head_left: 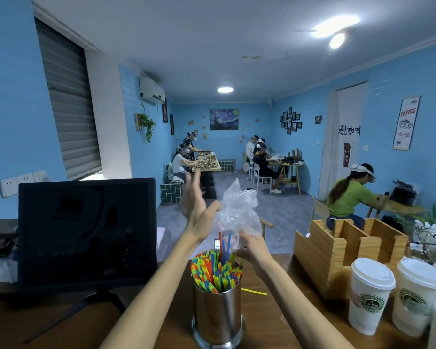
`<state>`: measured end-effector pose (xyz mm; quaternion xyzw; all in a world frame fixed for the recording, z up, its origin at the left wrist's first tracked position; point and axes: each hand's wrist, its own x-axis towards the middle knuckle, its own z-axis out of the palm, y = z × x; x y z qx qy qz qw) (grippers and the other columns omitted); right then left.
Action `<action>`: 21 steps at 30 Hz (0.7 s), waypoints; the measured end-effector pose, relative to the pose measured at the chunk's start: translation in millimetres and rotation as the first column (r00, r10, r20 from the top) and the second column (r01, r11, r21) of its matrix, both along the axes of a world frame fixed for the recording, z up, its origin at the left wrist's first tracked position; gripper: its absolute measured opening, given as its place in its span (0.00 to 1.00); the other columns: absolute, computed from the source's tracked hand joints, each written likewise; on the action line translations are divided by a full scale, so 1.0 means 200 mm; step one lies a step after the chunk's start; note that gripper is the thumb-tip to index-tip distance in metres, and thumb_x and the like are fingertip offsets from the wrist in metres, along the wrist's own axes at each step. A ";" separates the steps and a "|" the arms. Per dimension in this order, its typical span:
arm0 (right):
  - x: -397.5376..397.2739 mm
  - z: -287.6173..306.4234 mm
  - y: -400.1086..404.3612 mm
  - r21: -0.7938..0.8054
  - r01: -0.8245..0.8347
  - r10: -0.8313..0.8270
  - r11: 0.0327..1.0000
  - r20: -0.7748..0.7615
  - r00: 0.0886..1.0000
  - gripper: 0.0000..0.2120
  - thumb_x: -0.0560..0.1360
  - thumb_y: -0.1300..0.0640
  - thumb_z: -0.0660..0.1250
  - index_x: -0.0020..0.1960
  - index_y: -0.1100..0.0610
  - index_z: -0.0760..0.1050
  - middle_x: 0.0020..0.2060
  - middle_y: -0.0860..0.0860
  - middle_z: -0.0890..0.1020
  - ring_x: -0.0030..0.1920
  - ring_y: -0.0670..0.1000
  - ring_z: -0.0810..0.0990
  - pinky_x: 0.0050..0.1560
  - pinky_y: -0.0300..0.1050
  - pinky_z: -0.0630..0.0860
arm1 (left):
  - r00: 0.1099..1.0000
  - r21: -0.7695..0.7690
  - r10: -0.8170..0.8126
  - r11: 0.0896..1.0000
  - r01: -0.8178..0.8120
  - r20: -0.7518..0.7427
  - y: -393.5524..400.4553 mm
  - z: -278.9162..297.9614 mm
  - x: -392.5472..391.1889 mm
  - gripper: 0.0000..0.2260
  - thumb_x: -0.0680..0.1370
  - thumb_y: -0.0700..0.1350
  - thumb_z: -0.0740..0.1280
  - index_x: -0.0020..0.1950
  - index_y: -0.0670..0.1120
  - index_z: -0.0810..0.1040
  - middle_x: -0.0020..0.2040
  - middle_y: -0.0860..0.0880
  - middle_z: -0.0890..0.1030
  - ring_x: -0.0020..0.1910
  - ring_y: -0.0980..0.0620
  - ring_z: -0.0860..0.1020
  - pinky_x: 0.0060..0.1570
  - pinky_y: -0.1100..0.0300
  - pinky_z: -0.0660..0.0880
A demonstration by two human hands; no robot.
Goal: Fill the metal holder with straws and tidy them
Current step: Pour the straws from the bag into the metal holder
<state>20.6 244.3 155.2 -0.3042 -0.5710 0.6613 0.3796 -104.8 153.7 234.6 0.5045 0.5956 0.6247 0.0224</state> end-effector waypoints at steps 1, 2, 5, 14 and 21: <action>0.00 0.00 0.00 -0.020 0.003 -0.003 1.000 -0.013 1.000 0.08 0.82 0.55 0.65 0.57 0.56 0.80 0.45 0.55 0.85 0.40 0.53 0.84 0.37 0.43 0.81 | 0.990 0.051 0.002 0.999 -0.009 0.143 -0.03 -0.06 -0.01 0.49 0.64 0.56 0.66 0.81 0.61 0.45 0.82 0.60 0.43 0.80 0.58 0.44 0.79 0.40 0.43; -0.01 -0.01 0.00 -0.040 0.008 -0.009 0.999 -0.019 1.000 0.08 0.82 0.55 0.64 0.57 0.55 0.79 0.45 0.55 0.85 0.39 0.52 0.83 0.36 0.42 0.80 | 0.966 0.034 0.003 0.999 -0.012 0.260 -0.05 -0.13 -0.02 0.52 0.61 0.58 0.67 0.81 0.61 0.44 0.82 0.59 0.45 0.80 0.57 0.47 0.78 0.38 0.47; -0.02 -0.02 0.00 -0.054 0.025 -0.026 0.998 -0.009 1.000 0.07 0.83 0.55 0.62 0.54 0.54 0.78 0.38 0.51 0.83 0.33 0.48 0.81 0.34 0.41 0.77 | 0.958 -0.213 0.016 0.976 0.048 0.288 -0.08 -0.29 -0.04 0.60 0.56 0.63 0.72 0.79 0.66 0.39 0.83 0.55 0.47 0.82 0.47 0.47 0.78 0.37 0.48; -0.03 -0.01 -0.02 0.000 -0.009 0.009 1.000 -0.016 1.000 0.12 0.84 0.53 0.60 0.59 0.55 0.80 0.47 0.52 0.88 0.47 0.52 0.86 0.46 0.44 0.82 | 0.993 -0.347 -0.061 0.933 0.092 0.099 0.03 -0.42 -0.01 0.45 0.63 0.61 0.79 0.73 0.69 0.57 0.53 0.54 0.84 0.53 0.53 0.84 0.59 0.44 0.79; -0.06 -0.01 -0.03 -0.070 -0.024 0.019 0.997 -0.074 0.997 0.13 0.86 0.55 0.56 0.59 0.56 0.79 0.52 0.57 0.86 0.54 0.61 0.85 0.61 0.59 0.80 | 0.994 -0.215 0.036 0.977 -0.013 0.103 0.00 -0.45 0.00 0.25 0.76 0.51 0.74 0.70 0.59 0.67 0.55 0.57 0.83 0.51 0.60 0.82 0.54 0.53 0.81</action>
